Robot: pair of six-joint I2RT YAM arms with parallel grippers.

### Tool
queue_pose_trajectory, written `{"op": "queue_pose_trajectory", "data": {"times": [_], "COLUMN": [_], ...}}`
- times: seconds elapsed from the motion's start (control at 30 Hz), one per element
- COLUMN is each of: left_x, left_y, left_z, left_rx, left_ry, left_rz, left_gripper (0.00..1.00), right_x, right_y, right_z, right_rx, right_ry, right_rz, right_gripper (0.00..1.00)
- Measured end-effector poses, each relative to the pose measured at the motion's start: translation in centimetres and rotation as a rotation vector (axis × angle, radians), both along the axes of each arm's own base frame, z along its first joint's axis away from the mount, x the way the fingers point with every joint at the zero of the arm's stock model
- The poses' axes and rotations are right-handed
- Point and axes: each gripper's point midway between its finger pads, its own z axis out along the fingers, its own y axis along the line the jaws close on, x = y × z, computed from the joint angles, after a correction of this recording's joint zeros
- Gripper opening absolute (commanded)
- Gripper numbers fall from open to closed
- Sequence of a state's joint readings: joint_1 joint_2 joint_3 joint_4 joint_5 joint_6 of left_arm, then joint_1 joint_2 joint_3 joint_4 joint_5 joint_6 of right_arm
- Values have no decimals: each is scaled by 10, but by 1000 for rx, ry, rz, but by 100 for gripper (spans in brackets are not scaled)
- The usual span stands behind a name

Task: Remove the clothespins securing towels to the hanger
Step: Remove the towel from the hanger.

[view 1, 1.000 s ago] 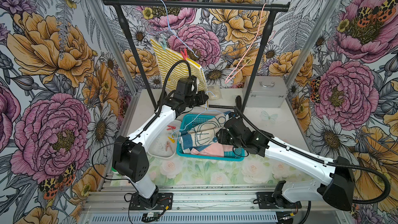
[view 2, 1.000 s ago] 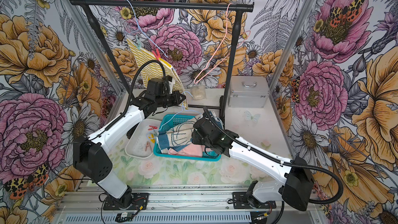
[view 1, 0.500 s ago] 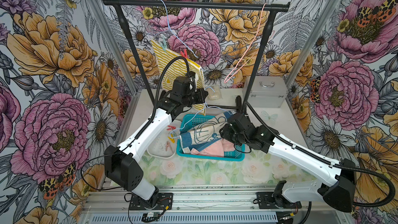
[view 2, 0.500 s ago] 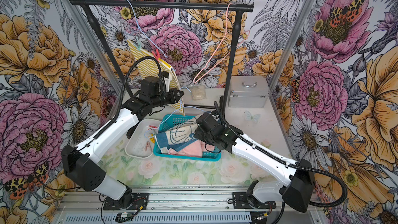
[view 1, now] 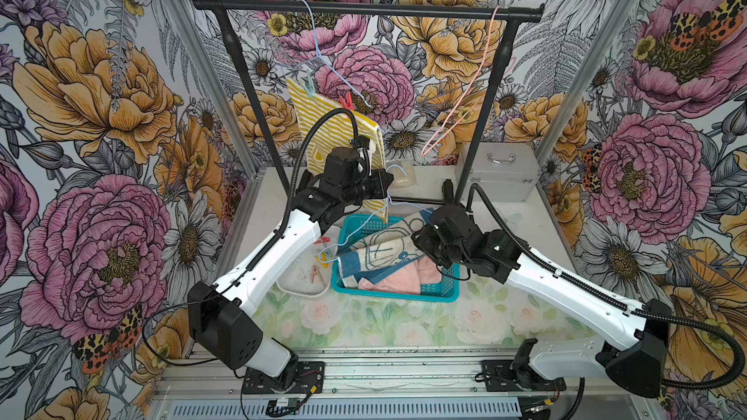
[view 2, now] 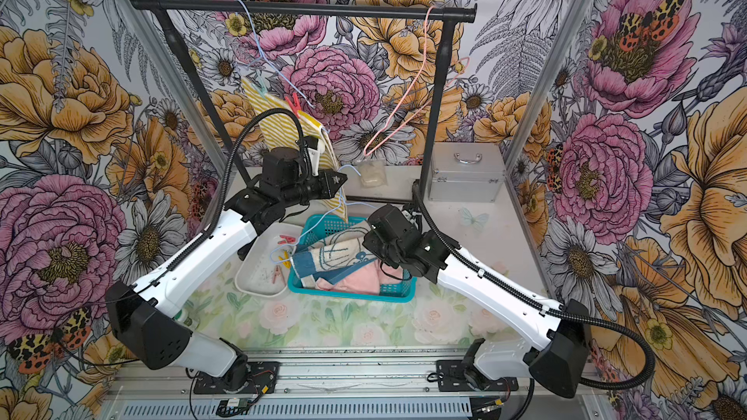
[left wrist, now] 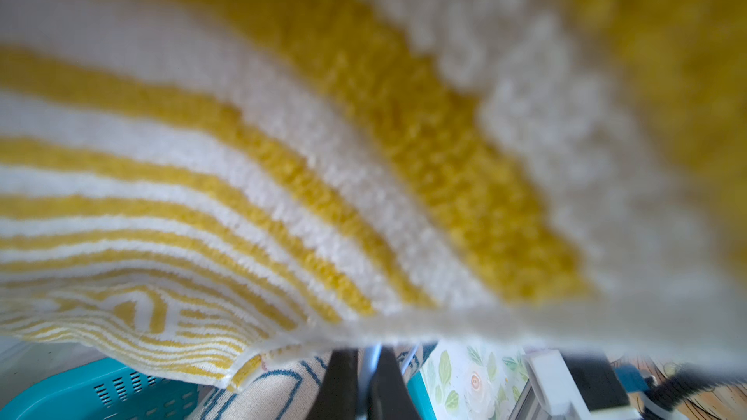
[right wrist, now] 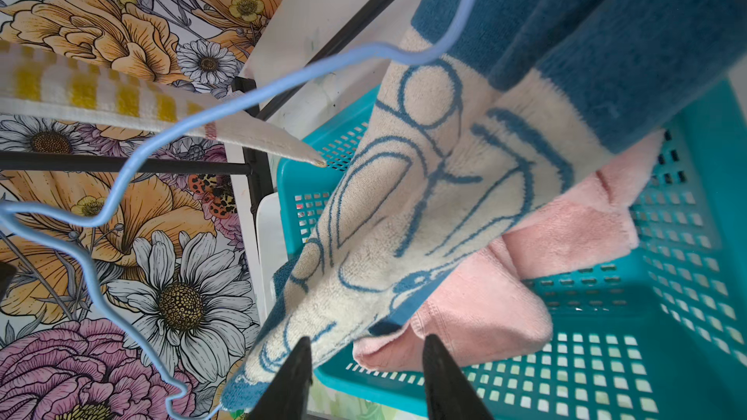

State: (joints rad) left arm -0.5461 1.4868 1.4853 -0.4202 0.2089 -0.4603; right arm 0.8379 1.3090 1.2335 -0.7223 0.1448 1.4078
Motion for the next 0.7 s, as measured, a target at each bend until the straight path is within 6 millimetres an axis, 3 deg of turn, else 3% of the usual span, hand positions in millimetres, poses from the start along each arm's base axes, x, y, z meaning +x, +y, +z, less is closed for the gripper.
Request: {"op": "queue_pose_trajectory", "data": {"times": [0.23,0.7], "left_x": [-7,-14], "left_y": [6,1], "left_z": [10,14], "left_rx": [-5,-1], "left_ry": [-28,-45], "left_rz": [12,-8], "left_gripper": [0,0], "right_x": [5,14], "right_y": [0,-7], "right_z": [-10,-15], "right_rx": [-2,-7], "right_ry": [34,45], "right_rz": [-35,-77], "right_gripper": [42,37]}}
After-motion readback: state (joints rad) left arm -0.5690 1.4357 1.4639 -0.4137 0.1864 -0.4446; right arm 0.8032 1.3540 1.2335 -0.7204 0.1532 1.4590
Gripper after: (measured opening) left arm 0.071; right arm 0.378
